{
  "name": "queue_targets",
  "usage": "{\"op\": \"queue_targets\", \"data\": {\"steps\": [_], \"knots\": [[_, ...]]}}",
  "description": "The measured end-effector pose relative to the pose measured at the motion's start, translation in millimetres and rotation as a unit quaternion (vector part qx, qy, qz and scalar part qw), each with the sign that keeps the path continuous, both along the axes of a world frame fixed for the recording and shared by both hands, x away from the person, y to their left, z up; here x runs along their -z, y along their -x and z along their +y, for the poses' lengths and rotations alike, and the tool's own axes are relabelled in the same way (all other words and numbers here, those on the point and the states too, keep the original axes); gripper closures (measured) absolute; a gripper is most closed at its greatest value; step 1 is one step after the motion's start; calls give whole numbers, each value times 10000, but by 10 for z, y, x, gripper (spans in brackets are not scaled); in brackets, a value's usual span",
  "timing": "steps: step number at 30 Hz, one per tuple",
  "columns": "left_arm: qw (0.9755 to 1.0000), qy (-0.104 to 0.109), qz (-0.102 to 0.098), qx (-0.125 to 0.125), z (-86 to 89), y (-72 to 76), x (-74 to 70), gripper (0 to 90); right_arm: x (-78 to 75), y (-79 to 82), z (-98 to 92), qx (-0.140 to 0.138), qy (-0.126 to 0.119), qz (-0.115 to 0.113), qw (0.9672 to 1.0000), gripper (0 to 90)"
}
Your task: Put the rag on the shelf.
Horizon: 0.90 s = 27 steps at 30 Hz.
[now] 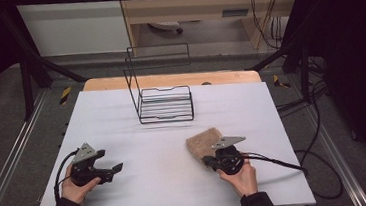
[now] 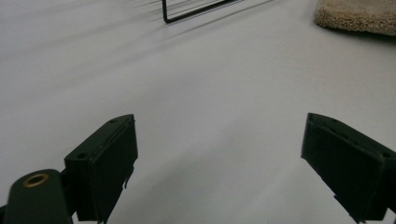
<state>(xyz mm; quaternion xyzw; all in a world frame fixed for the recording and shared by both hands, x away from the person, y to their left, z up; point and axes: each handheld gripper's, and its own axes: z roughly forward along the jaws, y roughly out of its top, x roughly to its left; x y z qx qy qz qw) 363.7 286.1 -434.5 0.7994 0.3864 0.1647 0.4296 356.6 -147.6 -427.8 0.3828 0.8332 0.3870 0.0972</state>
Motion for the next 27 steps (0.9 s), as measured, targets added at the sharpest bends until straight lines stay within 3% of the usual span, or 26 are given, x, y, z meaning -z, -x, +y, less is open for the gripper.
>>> {"op": "queue_targets", "data": {"steps": [14, 19, 22, 26, 27], "knots": [[10000, 4, 0, 2, -1, 0, -1, 108, 13, 82, 460, -431, -493, 81, 9978, 865], [10000, 4, 11, 18, -4, 2, 0, 108, 110, 82, 575, -509, -360, 115, 9980, 849], [10000, -8, 23, 35, -11, 2, -1, 109, 105, 84, 569, -573, -389, 71, 9976, 789], [10000, -19, 31, 46, -26, 7, -5, 105, -24, 73, 447, -492, -448, -229, 9975, 637], [10000, -15, 33, 51, -33, 9, -6, 105, -24, 73, 447, -492, -448, -229, 9975, 637]]}}
